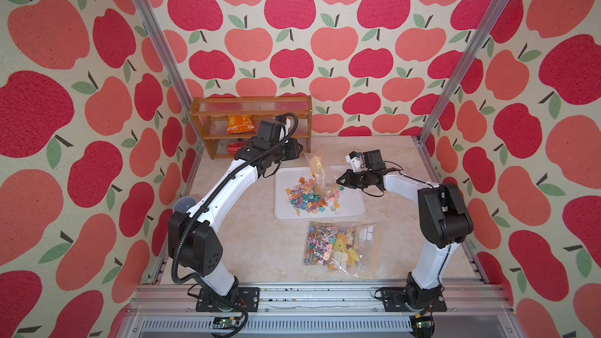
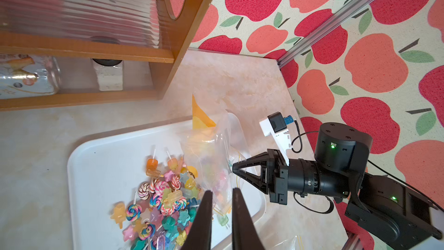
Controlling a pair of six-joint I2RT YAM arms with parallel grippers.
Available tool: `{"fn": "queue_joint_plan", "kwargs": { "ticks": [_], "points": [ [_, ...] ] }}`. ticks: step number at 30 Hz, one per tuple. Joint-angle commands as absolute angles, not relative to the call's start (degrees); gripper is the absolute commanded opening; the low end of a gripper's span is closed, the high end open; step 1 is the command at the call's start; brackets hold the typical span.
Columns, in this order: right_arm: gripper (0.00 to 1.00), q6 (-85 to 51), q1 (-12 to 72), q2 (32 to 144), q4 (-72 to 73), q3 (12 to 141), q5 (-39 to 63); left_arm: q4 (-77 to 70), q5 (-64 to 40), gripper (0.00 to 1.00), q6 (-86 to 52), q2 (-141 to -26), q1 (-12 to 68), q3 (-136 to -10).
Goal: Pour candies out of the ziploc bag
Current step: 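Pour the candies out of the ziploc bag onto the tray.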
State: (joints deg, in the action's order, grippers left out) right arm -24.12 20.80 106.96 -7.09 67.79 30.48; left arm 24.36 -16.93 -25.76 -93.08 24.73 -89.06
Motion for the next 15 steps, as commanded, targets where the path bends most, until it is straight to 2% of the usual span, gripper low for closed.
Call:
{"fn": "queue_joint_plan", "kwargs": {
  "ticks": [1, 4, 8, 11, 15],
  "points": [
    [0.07, -24.26, 21.09, 106.53, -8.96, 67.92, 30.06, 23.29, -16.23, 0.16, -25.14, -92.02, 24.35, -87.38],
    [0.07, -24.28, 21.09, 107.07, -8.88, 68.03, 30.23, 23.10, -16.22, 0.22, -25.11, -92.03, 24.19, -86.88],
    [0.07, -24.26, 21.18, 107.40, -8.40, 67.86, 30.80, 22.83, -16.83, 0.45, -25.20, -92.76, 23.95, -86.60],
    [0.07, -24.26, 21.34, 107.80, -7.65, 67.81, 32.22, 21.77, -18.03, 0.56, -25.37, -93.85, 23.93, -85.99],
    [0.08, -24.08, 21.58, 108.19, -7.72, 67.83, 32.35, 21.53, -20.39, 0.61, -25.33, -97.25, 23.96, -86.72]
  ]
}}
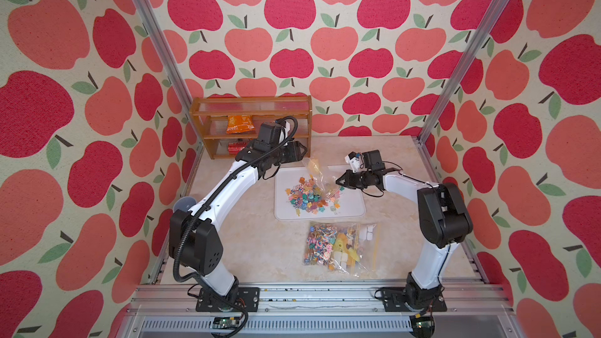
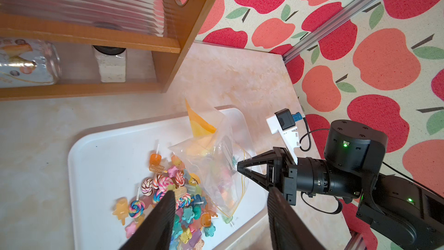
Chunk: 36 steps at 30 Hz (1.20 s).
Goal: Pour candies out of the ziploc bag
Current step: 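Pour the candies out of the ziploc bag onto the tray.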
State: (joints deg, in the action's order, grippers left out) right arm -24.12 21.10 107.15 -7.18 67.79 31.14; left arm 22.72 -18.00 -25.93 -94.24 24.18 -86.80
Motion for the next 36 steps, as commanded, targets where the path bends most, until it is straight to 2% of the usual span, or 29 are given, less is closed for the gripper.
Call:
{"fn": "queue_joint_plan", "kwargs": {
  "ticks": [1, 19, 23, 28, 33, 36],
  "points": [
    [0.08, -24.00, 21.66, 108.16, -7.67, 67.77, 32.45, 21.57, -21.20, 0.61, -25.23, -98.36, 23.95, -87.13],
    [0.08, -23.05, 22.67, 108.68, -8.26, 68.63, 33.38, 19.01, -21.49, 0.65, -20.75, -107.99, 24.54, -91.85],
    [0.08, -22.94, 22.76, 108.82, -8.53, 68.81, 33.18, 21.53, -21.64, 0.63, -19.54, -110.82, 24.88, -94.57],
    [0.08, -22.73, 22.76, 108.90, -9.17, 69.41, 33.05, 23.79, -21.11, 0.51, -17.57, -112.15, 25.83, -95.54],
    [0.07, -22.71, 22.76, 108.68, -9.40, 69.68, 32.79, 25.08, -20.14, 0.17, -16.62, -111.88, 26.34, -95.93],
    [0.08, -22.77, 22.85, 108.16, -9.43, 69.52, 32.70, 26.52, -19.67, 0.05, -15.84, -111.41, 26.79, -96.96]
  ]
}}
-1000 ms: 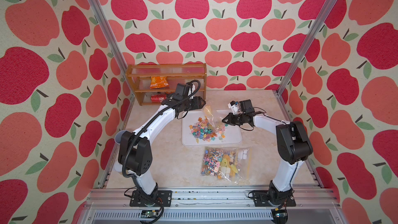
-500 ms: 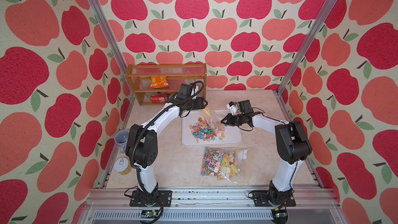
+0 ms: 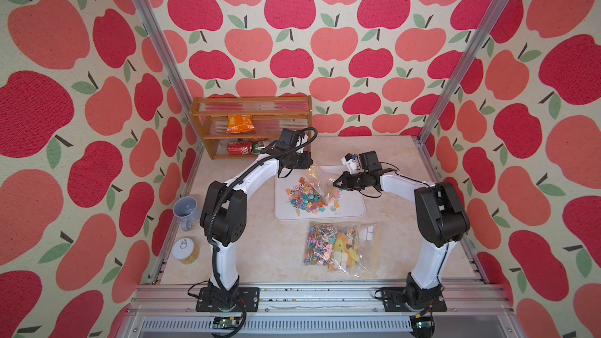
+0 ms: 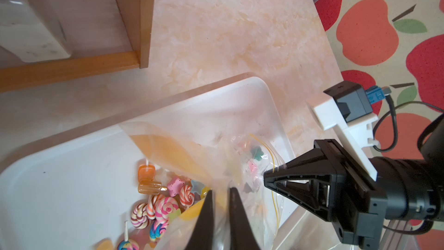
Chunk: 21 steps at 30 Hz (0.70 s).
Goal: Pour candies out of the ziploc bag
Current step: 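Pour the candies out of the ziploc bag onto the tray.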
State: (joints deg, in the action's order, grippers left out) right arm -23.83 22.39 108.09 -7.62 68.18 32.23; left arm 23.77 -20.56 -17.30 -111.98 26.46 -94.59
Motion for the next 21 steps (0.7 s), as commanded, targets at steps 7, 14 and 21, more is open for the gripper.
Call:
{"fn": "queue_joint_plan", "kwargs": {
  "ticks": [7, 14, 21],
  "points": [
    [0.08, -22.58, 23.11, 108.27, -9.14, 68.47, 32.30, 29.13, -13.94, 0.00, -10.86, -107.35, 32.86, -100.55],
    [0.15, -22.29, 23.64, 108.98, -9.43, 68.75, 32.62, 30.71, -13.62, 0.00, -11.21, -104.52, 34.20, -101.05],
    [0.15, -22.60, 23.82, 108.99, -9.00, 68.73, 32.81, 29.86, -14.62, 0.00, -12.10, -101.66, 34.63, -100.08]
  ]
}}
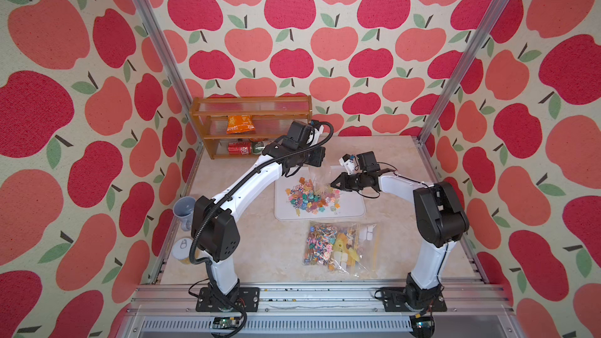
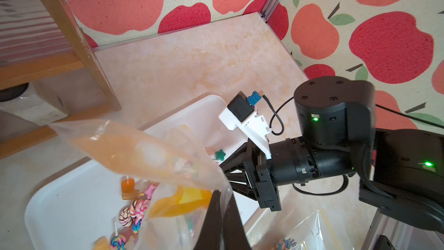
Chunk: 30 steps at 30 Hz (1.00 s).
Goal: Pour candies out of the ziploc bag
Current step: 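Pour the candies out of the ziploc bag onto the tray.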
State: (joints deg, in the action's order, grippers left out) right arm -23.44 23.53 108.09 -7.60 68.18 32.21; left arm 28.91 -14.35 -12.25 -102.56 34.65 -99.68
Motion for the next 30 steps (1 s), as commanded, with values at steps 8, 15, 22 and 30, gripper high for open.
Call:
{"fn": "queue_joint_plan", "kwargs": {
  "ticks": [8, 15, 22, 30],
  "points": [
    [0.11, -22.79, 24.26, 107.85, -9.03, 68.55, 32.61, 29.58, -14.37, 0.00, -12.17, -101.12, 35.09, -99.67],
    [0.12, -22.72, 23.91, 107.41, -8.85, 67.57, 32.28, 30.55, -12.64, 0.00, -10.70, -101.89, 36.33, -99.93],
    [0.12, -21.93, 22.05, 104.45, -10.99, 67.46, 30.07, 32.83, -8.72, 0.00, -7.67, -102.36, 38.01, -100.74],
    [0.12, -21.70, 18.98, 98.92, -13.48, 67.18, 28.77, 30.45, -8.00, 0.00, -8.46, -100.38, 37.64, -97.17]
  ]
}}
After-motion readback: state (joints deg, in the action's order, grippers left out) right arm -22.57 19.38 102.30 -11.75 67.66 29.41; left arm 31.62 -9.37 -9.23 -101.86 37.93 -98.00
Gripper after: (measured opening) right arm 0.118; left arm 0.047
